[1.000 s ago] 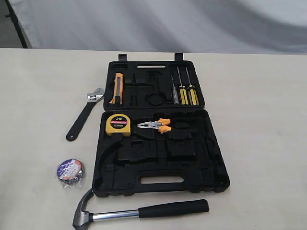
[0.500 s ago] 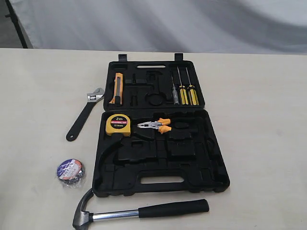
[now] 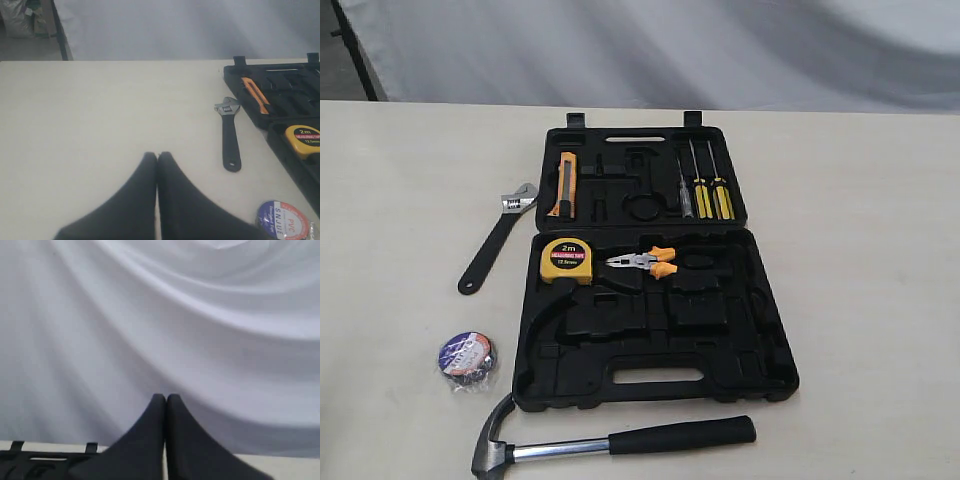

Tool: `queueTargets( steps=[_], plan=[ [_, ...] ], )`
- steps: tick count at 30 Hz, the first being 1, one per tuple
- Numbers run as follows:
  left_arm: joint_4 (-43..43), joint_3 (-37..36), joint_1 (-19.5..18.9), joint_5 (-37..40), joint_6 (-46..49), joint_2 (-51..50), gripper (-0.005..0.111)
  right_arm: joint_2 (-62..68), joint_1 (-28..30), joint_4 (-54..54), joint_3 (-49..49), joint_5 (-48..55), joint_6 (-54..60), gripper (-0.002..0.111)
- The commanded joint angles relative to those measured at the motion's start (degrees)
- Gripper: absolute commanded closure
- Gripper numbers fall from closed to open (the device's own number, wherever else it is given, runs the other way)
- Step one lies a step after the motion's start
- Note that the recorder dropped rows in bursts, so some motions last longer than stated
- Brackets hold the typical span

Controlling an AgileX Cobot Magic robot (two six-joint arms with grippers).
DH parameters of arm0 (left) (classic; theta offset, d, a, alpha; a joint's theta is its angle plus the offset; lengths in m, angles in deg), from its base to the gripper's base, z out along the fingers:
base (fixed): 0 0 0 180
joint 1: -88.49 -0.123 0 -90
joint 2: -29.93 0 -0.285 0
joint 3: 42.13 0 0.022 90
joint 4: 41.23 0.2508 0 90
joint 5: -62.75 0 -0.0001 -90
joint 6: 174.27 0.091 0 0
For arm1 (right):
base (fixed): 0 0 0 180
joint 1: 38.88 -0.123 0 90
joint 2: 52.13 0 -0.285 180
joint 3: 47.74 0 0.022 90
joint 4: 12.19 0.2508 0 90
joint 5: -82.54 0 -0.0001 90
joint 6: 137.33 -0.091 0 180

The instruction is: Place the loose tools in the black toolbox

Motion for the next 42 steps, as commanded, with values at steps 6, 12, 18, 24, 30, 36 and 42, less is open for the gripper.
queueTargets(
  steps=[6,12,18,24,30,36,42],
  plan=[
    [-0.8,-0.5,-0.2,-1.0,-0.6,0.5,0.105,1.3,0.1,0.0,5.5,13.1,-1.3,0.109],
    [-0.8,-0.5,-0.2,-1.0,-0.6,0.5,0.105,14.4,0.1,3.2,24.9,42.8,0.8,0.109],
    [-0.8,-0.5,-0.2,-1.0,-0.6,0.5,0.105,30.1,0.1,16.0,33.7,56.7,1.9,0.109],
    [-0.8,-0.5,-0.2,-1.0,-0.6,0.5,0.105,40.7,-0.2,17.0,33.7,57.1,6.2,0.109],
    [-0.8,-0.5,-0.2,-1.0,-0.6,0.5,0.105,47.3,-7.3,19.6,33.7,54.8,20.7,0.109],
    [-0.8,-0.5,-0.2,-1.0,-0.6,0.5,0.105,49.3,-22.0,19.6,33.7,50.7,33.7,0.109],
    [-0.8,-0.5,-0.2,-1.0,-0.6,0.5,0.105,52.5,-34.1,20.2,33.7,50.6,35.6,0.109]
  ],
)
